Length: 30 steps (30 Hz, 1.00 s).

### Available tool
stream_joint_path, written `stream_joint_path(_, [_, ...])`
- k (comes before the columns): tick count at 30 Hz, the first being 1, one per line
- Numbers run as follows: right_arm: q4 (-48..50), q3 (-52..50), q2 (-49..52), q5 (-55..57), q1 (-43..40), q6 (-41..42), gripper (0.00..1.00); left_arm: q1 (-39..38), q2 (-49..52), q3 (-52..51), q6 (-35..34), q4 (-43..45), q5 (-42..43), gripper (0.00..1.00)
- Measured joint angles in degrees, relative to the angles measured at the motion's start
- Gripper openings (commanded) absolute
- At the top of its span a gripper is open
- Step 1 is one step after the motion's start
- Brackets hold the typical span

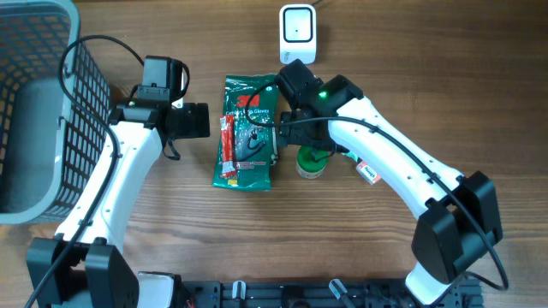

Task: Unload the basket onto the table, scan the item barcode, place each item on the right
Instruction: 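Close the right gripper on the jar body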

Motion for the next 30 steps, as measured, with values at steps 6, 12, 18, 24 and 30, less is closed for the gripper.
stream_joint_path(6, [3.26, -4.87, 0.00, -0.57, 0.00, 6.34, 1.00, 0.00, 0.00, 0.00, 0.00, 0.00, 0.00, 1.00])
stream_joint_path(12, [7.39, -8.81, 0.00, -0.57, 0.00, 7.89, 0.98, 0.00, 0.00, 0.00, 0.00, 0.00, -0.02, 1.00])
stream_joint_path(18, [11.67, -12.46, 0.00, -0.57, 0.00, 8.09, 0.98, 0.00, 0.00, 0.00, 0.02, 0.00, 0.00, 1.00])
stream_joint_path(24, [17.90, -16.83, 0.00, -1.33, 0.00, 8.28, 1.00, 0.00, 0.00, 0.00, 0.00, 0.02, 0.00, 1.00])
stream_joint_path(30, [20.70, -18.12, 0.00, -1.99, 0.00, 4.55, 0.92, 0.00, 0.00, 0.00, 0.00, 0.00, 0.00, 1.00])
